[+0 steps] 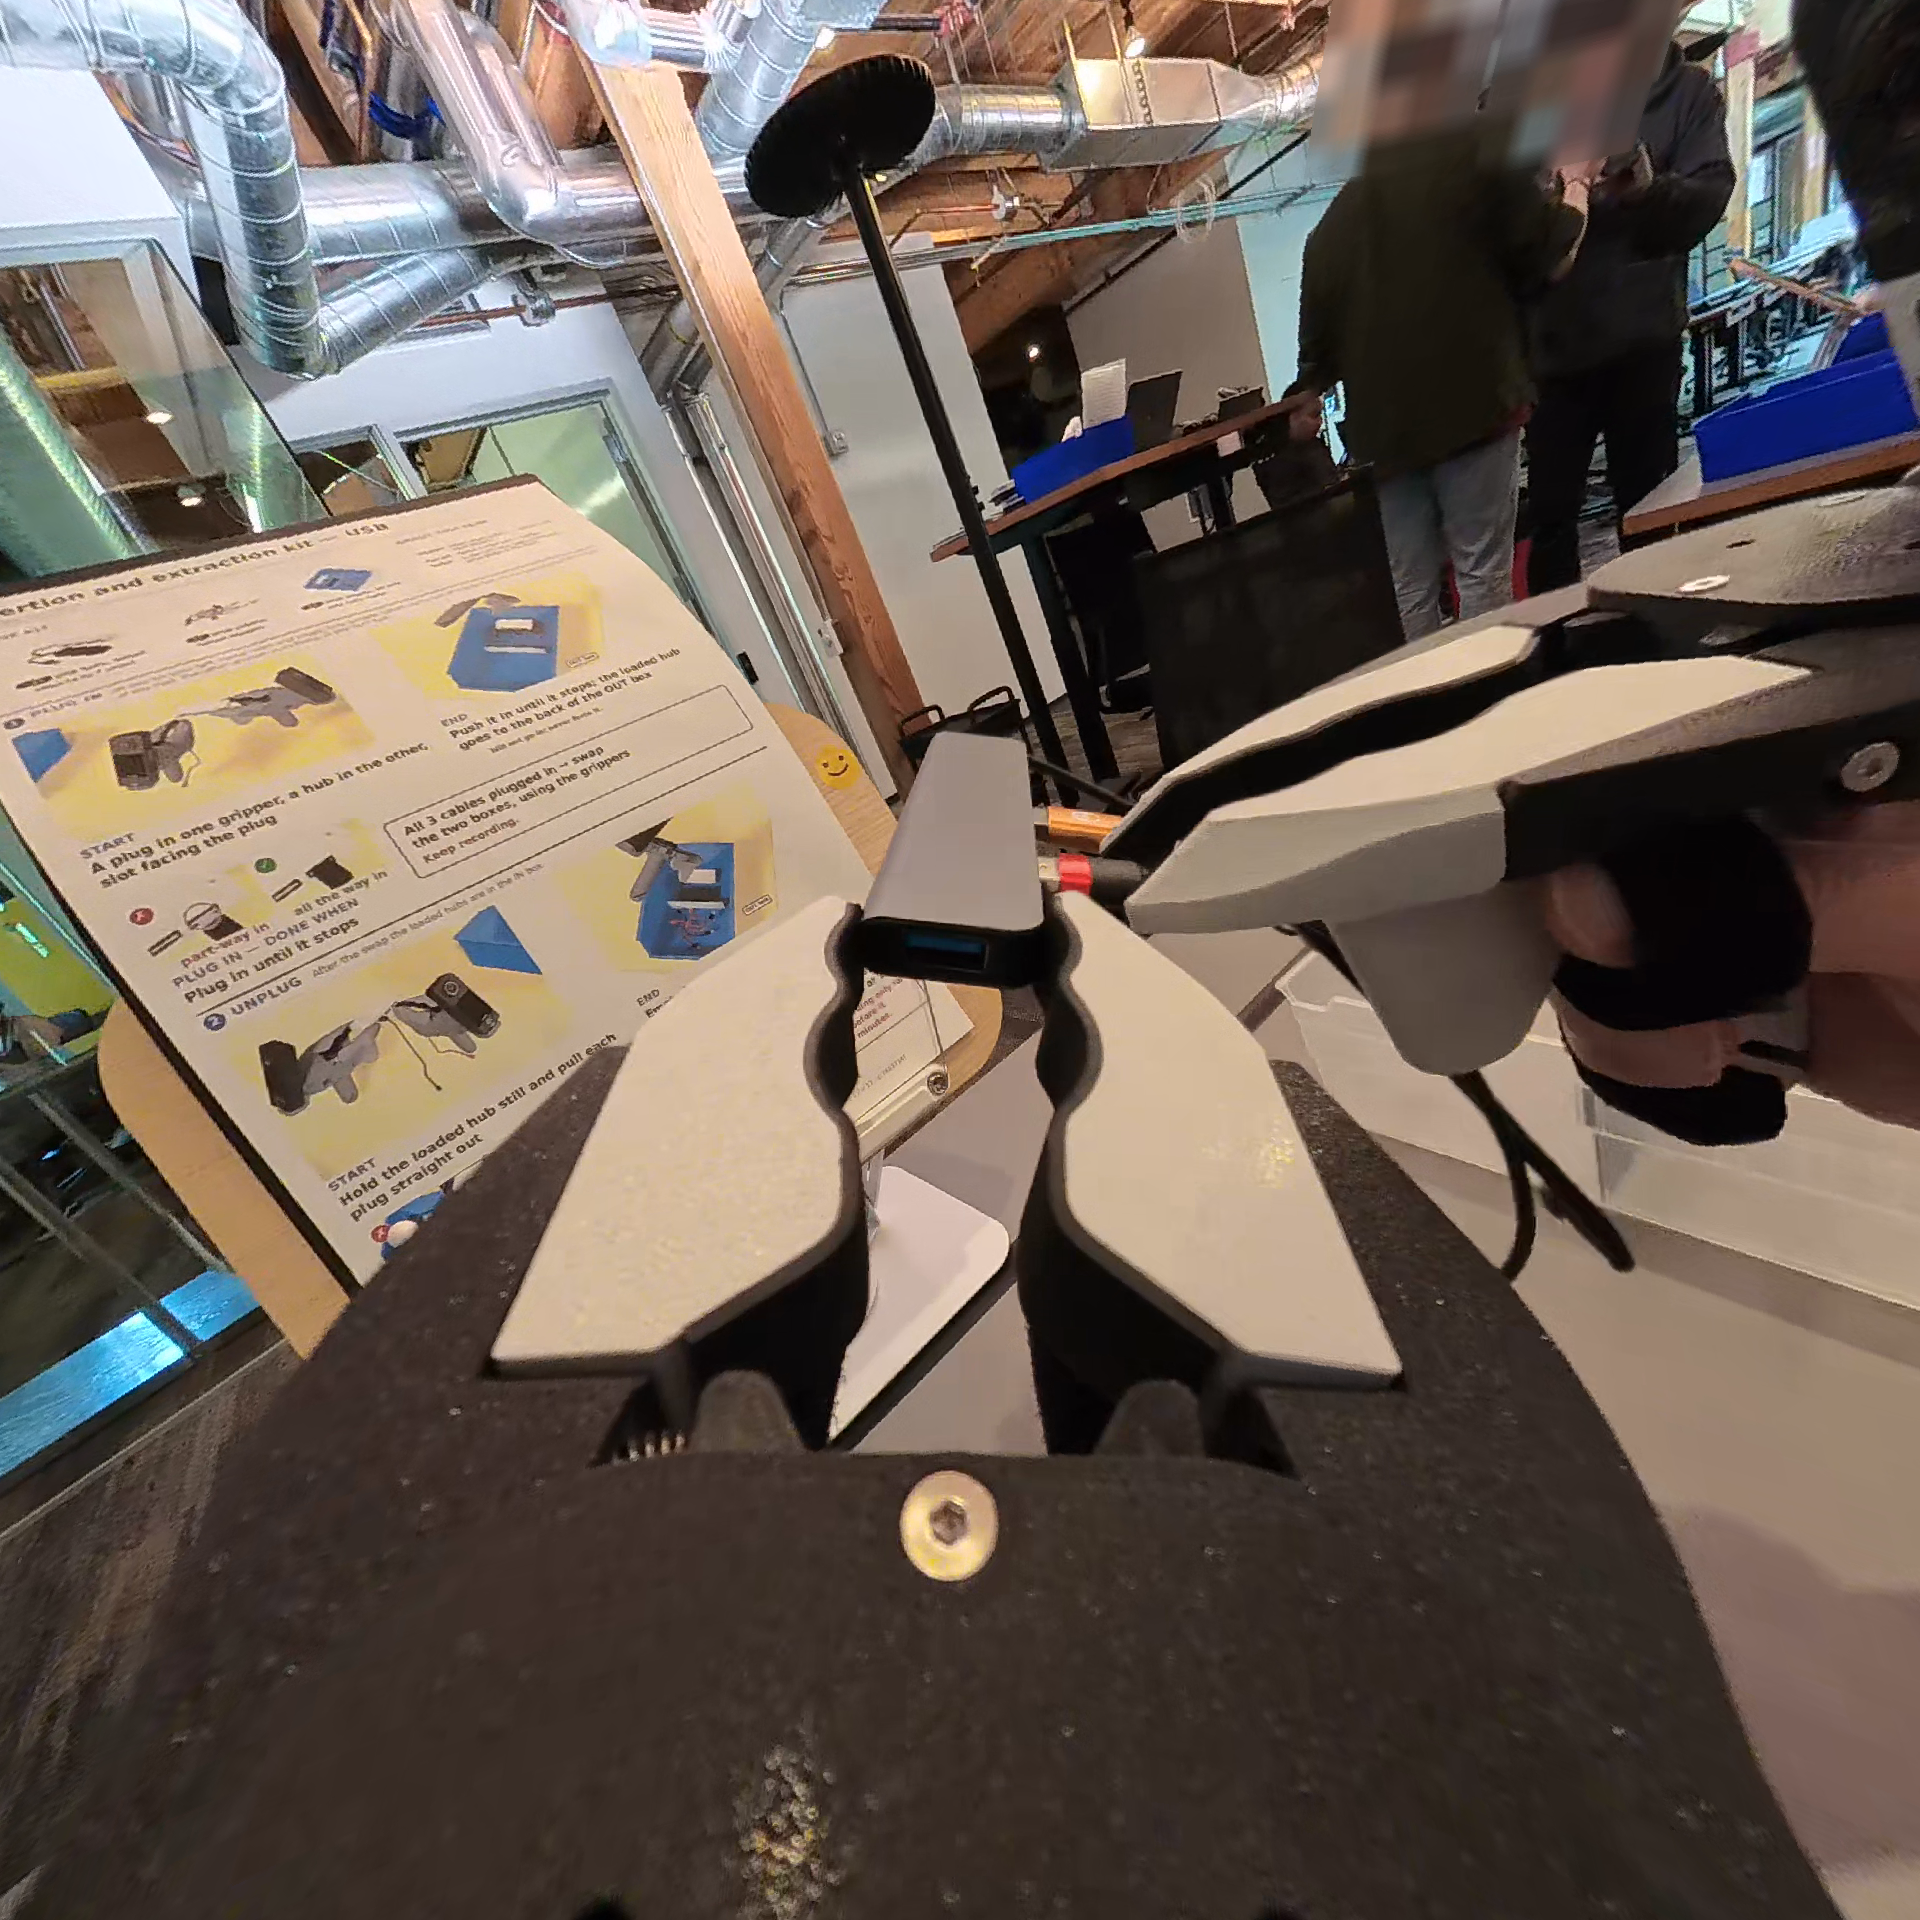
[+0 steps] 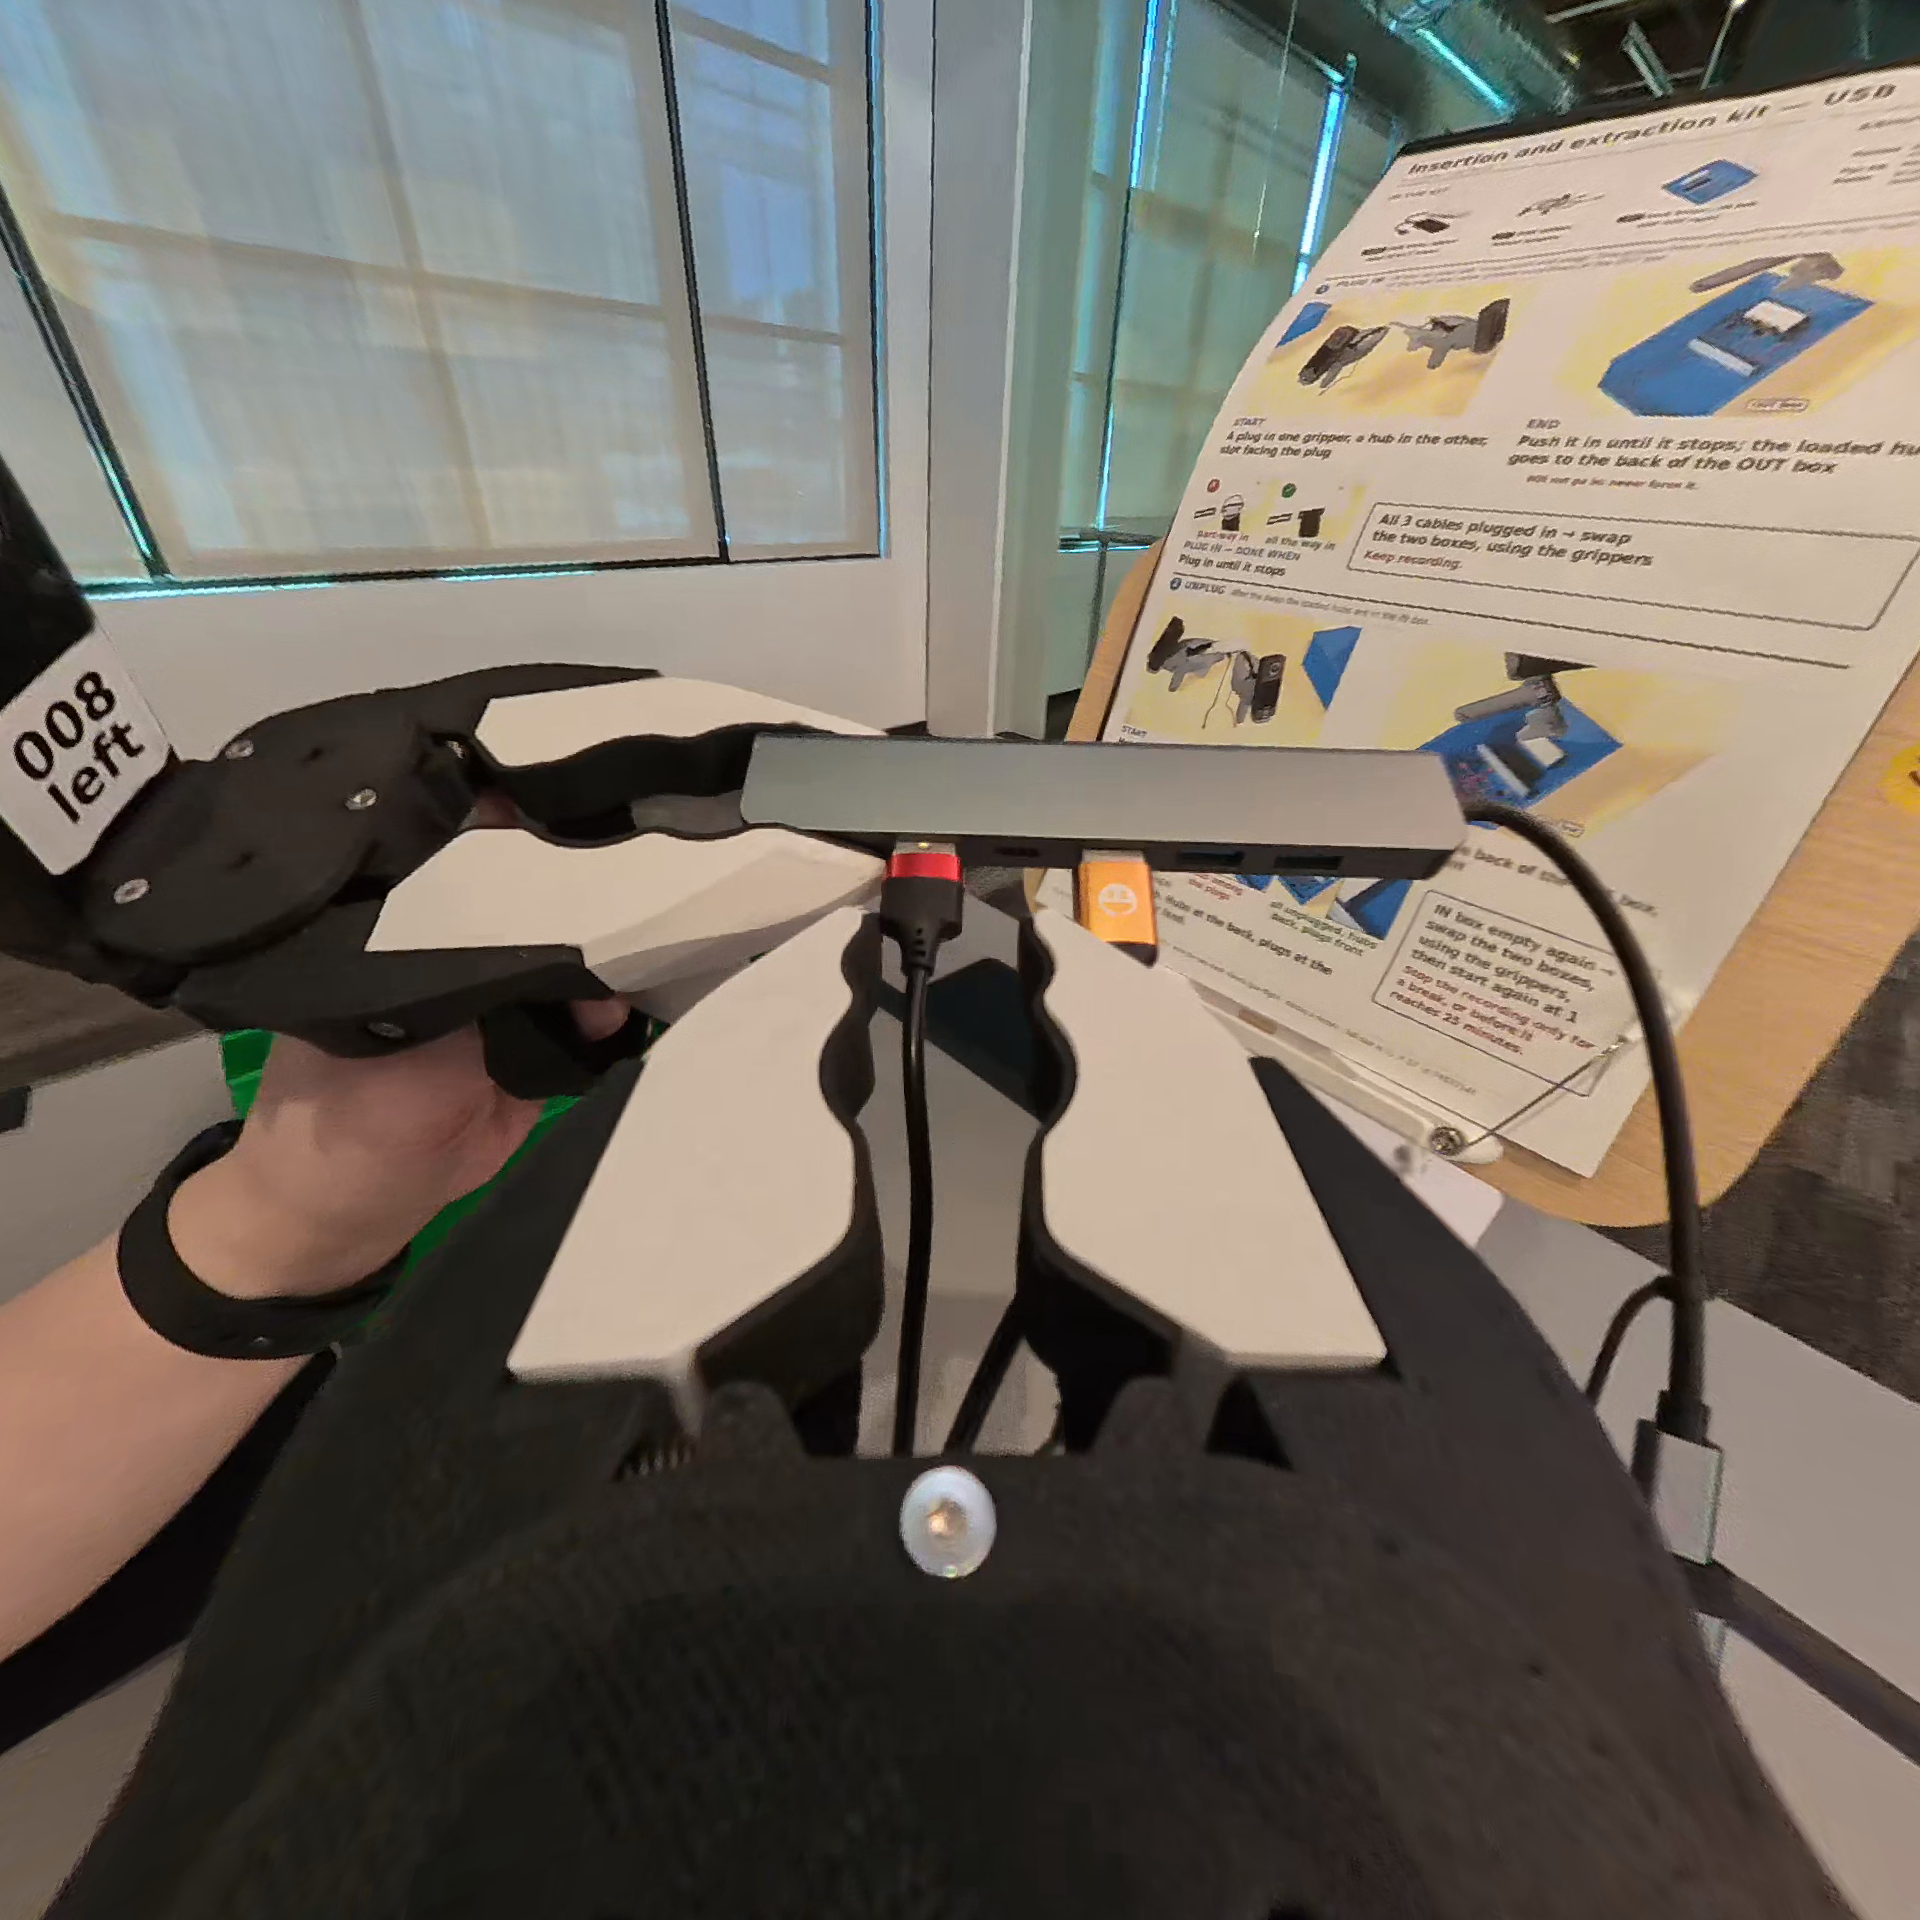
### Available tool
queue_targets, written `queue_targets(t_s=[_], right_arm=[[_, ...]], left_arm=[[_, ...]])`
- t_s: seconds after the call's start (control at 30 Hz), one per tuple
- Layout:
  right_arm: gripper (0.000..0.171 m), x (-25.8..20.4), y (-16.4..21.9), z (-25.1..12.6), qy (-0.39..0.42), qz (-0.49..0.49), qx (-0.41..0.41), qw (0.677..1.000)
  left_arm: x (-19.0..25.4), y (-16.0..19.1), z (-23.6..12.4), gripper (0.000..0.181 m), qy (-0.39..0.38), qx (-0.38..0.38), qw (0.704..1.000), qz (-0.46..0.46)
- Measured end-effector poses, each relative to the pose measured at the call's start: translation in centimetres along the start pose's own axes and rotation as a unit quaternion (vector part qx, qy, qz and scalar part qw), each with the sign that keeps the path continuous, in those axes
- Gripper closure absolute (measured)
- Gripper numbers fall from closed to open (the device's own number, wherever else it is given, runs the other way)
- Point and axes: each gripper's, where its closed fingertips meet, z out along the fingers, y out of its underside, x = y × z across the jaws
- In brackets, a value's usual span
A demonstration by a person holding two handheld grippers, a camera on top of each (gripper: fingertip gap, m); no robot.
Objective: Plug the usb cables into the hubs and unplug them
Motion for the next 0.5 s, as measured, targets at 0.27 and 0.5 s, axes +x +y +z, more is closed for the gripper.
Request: queue_targets(t_s=[0.27,0.5], right_arm=[[0.151,-0.4,-0.7,-0.3,-0.002,-0.004,0.014,1.000],[0.151,-0.6,1.4,0.9,-0.019,0.024,-0.028,0.999]], left_arm=[[-0.1,-0.1,-0.1,0.150,-0.012,0.001,1.000,0.011],[0.8,-0.1,0.0,0.150,0.001,0.005,1.000,0.022]])
